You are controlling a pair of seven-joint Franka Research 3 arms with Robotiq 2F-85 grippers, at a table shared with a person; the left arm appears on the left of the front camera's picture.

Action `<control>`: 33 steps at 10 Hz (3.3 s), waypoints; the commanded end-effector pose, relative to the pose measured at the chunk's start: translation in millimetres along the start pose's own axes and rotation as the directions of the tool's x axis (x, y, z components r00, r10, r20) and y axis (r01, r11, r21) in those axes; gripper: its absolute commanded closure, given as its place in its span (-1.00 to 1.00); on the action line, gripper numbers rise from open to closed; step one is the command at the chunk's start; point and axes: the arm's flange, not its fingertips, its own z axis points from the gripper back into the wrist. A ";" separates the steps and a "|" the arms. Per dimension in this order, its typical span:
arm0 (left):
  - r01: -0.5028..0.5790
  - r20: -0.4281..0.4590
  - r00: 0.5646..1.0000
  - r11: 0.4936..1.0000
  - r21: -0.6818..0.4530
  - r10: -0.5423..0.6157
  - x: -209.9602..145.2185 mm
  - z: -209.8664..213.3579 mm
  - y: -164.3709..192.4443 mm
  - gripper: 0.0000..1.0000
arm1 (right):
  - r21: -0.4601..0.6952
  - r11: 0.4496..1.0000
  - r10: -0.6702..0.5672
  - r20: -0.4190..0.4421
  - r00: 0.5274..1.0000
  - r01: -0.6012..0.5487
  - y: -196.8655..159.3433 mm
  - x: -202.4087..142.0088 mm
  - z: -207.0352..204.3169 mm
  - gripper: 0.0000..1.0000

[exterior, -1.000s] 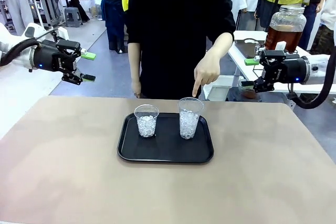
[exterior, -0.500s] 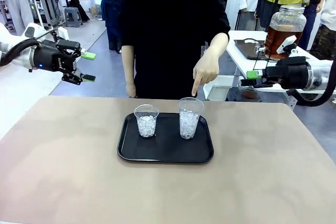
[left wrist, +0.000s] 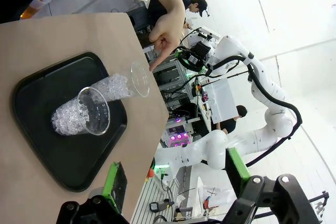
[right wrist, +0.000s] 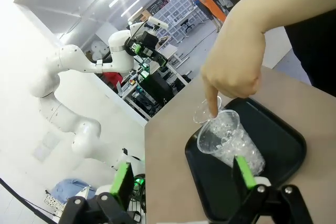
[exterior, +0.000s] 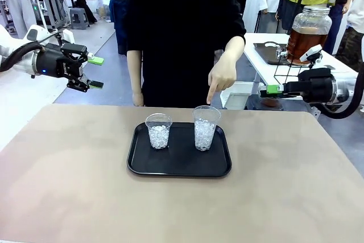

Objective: Pour the drink into the iced cup.
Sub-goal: Pick up the iced cup indicated by the human and present it to them.

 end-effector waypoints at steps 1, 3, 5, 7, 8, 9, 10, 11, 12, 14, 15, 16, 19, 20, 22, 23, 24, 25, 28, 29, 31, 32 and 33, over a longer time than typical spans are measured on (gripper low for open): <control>0.009 0.001 1.000 1.000 -0.001 -0.009 0.0 0.1 -1.5 -1.00 | 0.001 1.000 0.000 -0.001 1.000 0.000 2.8 3.5 -0.7 -1.00; 0.009 0.001 1.000 1.000 -0.001 -0.009 0.0 0.1 -1.5 -1.00 | -0.006 0.992 0.126 0.005 0.992 -0.126 -7.2 1.3 -8.1 -1.00; 0.009 0.001 1.000 1.000 -0.001 -0.009 0.0 0.1 -1.5 -1.00 | -0.034 0.951 0.307 0.010 0.952 -0.306 -24.6 -7.2 -18.8 -1.00; 0.009 0.001 1.000 1.000 -0.001 -0.009 0.0 0.1 -1.5 -1.00 | -0.034 0.895 0.444 -0.005 0.896 -0.444 -42.6 -18.9 -29.4 -1.00; 0.009 0.001 1.000 1.000 -0.001 -0.009 0.0 0.1 -1.5 -1.00 | -0.042 0.852 0.522 0.003 0.853 -0.522 -50.7 -26.2 -36.0 -1.00; 0.009 0.001 1.000 1.000 -0.001 -0.009 0.0 0.1 -1.5 -1.00 | -0.027 0.830 0.558 0.004 0.830 -0.557 -56.4 -32.4 -42.7 -1.00; 0.009 0.001 1.000 1.000 -0.001 -0.009 0.0 0.1 -1.5 -1.00 | -0.027 0.818 0.575 0.022 0.818 -0.575 -63.3 -38.0 -47.6 -1.00; 0.009 0.001 1.000 1.000 -0.001 -0.009 0.0 0.1 -1.5 -1.00 | -0.038 0.812 0.584 0.046 0.810 -0.583 -71.4 -42.9 -51.2 -1.00; 0.009 0.001 1.000 1.000 -0.001 -0.009 0.0 0.1 -1.5 -1.00 | -0.023 0.804 0.594 0.059 0.802 -0.594 -78.1 -47.5 -55.2 -1.00; 0.009 0.001 1.000 1.000 -0.001 -0.009 0.0 0.1 -1.5 -1.00 | 0.047 0.821 0.567 0.046 0.822 -0.569 -85.6 -48.5 -59.4 -1.00; 0.009 0.001 1.000 1.000 -0.001 -0.009 0.0 0.1 -1.5 -1.00 | 0.056 0.830 0.553 0.043 0.832 -0.555 -85.4 -46.9 -57.7 -1.00; 0.009 0.001 1.000 1.000 -0.001 -0.009 0.0 0.1 -1.5 -1.00 | 0.009 0.826 0.564 0.036 0.825 -0.564 -80.9 -54.2 -55.5 -1.00; 0.009 0.001 1.000 1.000 -0.001 -0.009 0.0 0.1 -1.5 -1.00 | 0.009 0.826 0.564 0.036 0.825 -0.564 -80.9 -54.2 -55.5 -1.00; 0.009 0.001 1.000 1.000 -0.001 -0.009 0.0 0.1 -1.5 -1.00 | 0.009 0.826 0.564 0.036 0.825 -0.564 -80.9 -54.2 -55.5 -1.00; 0.009 0.001 1.000 1.000 -0.001 -0.009 0.0 0.1 -1.5 -1.00 | 0.027 0.826 0.562 0.038 0.826 -0.563 -94.1 -56.5 -62.0 -1.00; 0.009 0.001 1.000 1.000 -0.001 -0.009 0.0 0.1 -1.5 -1.00 | 0.033 0.817 0.575 0.035 0.817 -0.576 -99.1 -58.6 -67.8 -1.00; 0.009 0.001 1.000 1.000 -0.001 -0.009 0.0 0.1 -1.5 -1.00 | 0.032 0.805 0.592 0.036 0.805 -0.593 -106.0 -63.5 -75.3 -1.00; 0.009 0.001 1.000 1.000 -0.001 -0.009 0.0 0.1 -1.5 -1.00 | 0.030 0.800 0.599 0.041 0.800 -0.600 -112.1 -67.2 -81.4 -1.00; 0.009 0.001 1.000 1.000 -0.001 -0.009 0.0 0.1 -1.5 -1.00 | 0.038 0.789 0.612 0.040 0.790 -0.614 -128.2 -76.6 -105.8 -1.00; 0.009 0.001 1.000 1.000 -0.001 -0.009 0.0 0.1 -1.5 -1.00 | 0.039 0.785 0.616 0.051 0.786 -0.618 -129.8 -77.9 -112.8 -1.00; 0.009 0.001 1.000 1.000 -0.001 -0.009 0.0 0.1 -1.5 -1.00 | 0.043 0.788 0.612 0.059 0.789 -0.615 -131.6 -81.5 -127.5 -1.00; 0.009 0.001 1.000 1.000 -0.001 -0.009 0.0 0.1 -1.5 -1.00 | 0.053 0.798 0.598 0.058 0.799 -0.601 -131.1 -82.1 -134.0 -1.00; 0.009 0.001 1.000 1.000 -0.001 -0.009 0.0 0.1 -1.5 -1.00 | 0.051 0.796 0.600 0.059 0.798 -0.603 -130.3 -82.1 -138.6 -1.00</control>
